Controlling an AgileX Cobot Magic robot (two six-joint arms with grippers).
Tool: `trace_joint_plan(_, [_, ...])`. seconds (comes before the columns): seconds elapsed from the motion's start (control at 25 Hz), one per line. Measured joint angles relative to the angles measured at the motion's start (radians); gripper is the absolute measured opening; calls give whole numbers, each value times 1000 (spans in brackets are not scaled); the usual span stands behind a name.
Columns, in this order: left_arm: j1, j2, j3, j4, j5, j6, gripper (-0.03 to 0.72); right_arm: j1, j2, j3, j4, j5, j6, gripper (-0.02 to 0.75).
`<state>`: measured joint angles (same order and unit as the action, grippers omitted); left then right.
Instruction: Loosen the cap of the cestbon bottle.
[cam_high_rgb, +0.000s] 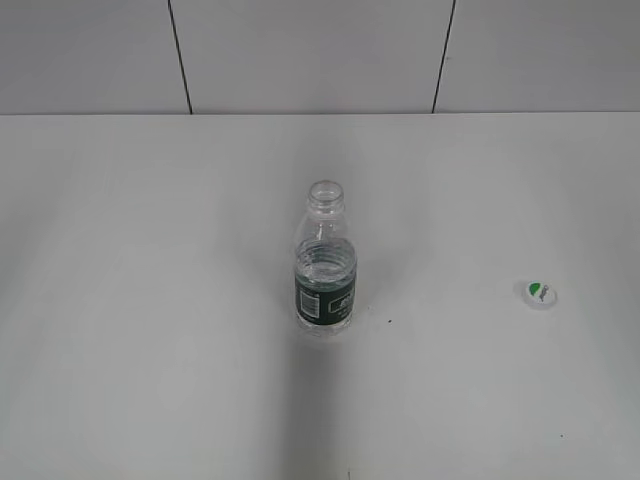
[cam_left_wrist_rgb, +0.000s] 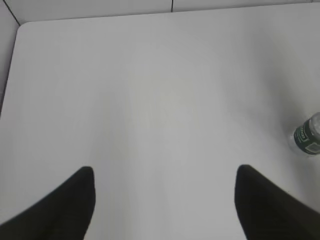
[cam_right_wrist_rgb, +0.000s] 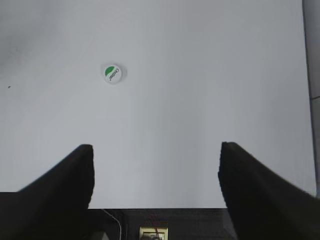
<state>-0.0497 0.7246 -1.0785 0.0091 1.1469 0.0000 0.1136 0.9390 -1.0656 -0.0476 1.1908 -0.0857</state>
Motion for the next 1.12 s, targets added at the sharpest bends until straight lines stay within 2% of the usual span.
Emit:
trace_joint_plan(0.24, [0, -183, 52, 9, 27, 0, 521, 0, -216, 1, -16, 24, 0, 591])
trace_joint_plan(0.6, [0, -432, 269, 0, -44, 0, 520, 0, -415, 26, -35, 28, 0, 591])
trace_joint_plan(1.12, [0, -638, 463, -9, -83, 0, 518, 0, -781, 388, -26, 33, 0, 591])
